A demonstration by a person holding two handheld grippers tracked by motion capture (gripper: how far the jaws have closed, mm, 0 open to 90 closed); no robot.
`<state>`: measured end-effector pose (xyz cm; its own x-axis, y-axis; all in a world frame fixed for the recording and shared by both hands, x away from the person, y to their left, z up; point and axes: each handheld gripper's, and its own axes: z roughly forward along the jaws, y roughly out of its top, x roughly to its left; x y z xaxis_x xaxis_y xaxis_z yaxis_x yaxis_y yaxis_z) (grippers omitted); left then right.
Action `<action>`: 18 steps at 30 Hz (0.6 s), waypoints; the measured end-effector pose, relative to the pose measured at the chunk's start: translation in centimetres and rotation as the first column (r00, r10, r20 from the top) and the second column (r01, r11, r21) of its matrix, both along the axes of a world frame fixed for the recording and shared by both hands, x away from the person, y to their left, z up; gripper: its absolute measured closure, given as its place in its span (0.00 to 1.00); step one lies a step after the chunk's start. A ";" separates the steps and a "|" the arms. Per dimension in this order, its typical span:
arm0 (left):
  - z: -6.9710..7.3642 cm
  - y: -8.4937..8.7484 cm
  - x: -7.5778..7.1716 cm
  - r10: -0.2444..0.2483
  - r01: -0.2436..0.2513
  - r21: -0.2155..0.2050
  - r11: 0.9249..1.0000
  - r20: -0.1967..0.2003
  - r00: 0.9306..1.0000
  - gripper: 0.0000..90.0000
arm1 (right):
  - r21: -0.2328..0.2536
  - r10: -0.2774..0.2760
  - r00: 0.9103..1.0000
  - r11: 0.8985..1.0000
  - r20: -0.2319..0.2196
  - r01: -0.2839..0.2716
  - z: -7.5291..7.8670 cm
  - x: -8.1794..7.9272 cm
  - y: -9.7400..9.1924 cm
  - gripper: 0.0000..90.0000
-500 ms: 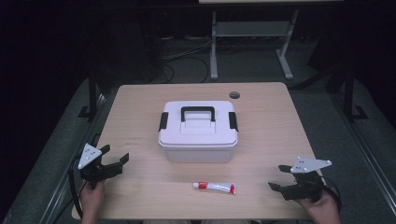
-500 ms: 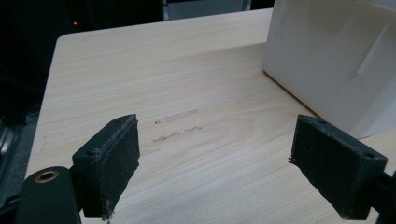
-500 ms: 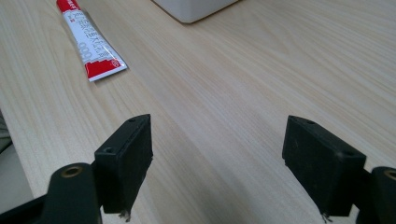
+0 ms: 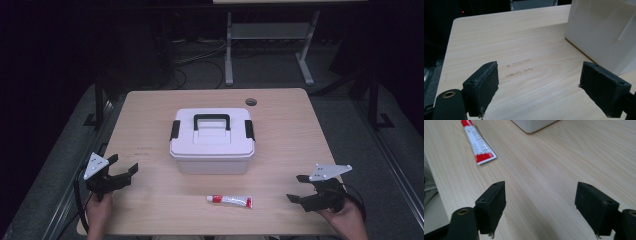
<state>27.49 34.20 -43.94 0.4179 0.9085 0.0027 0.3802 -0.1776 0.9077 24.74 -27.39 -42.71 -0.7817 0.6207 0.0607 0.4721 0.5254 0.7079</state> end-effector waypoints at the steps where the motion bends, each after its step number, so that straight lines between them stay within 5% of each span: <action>1: 0.0 0.0 0.0 0.002 -0.002 -0.003 1.000 0.000 1.000 0.16 | -0.003 0.007 1.000 1.000 -0.001 -0.007 0.2 0.1 0.0 0.28; 18: 0.0 -0.1 0.1 0.001 -0.001 -0.014 1.000 0.002 1.000 0.16 | -0.056 0.115 0.993 0.992 -0.006 -0.115 5.6 4.0 1.1 0.25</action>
<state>27.55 34.11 -43.96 0.4172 0.9088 -0.0091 0.3787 -0.1647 0.9108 28.76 -26.29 -37.13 -0.8478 0.5294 0.0305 0.4085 0.6152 0.6743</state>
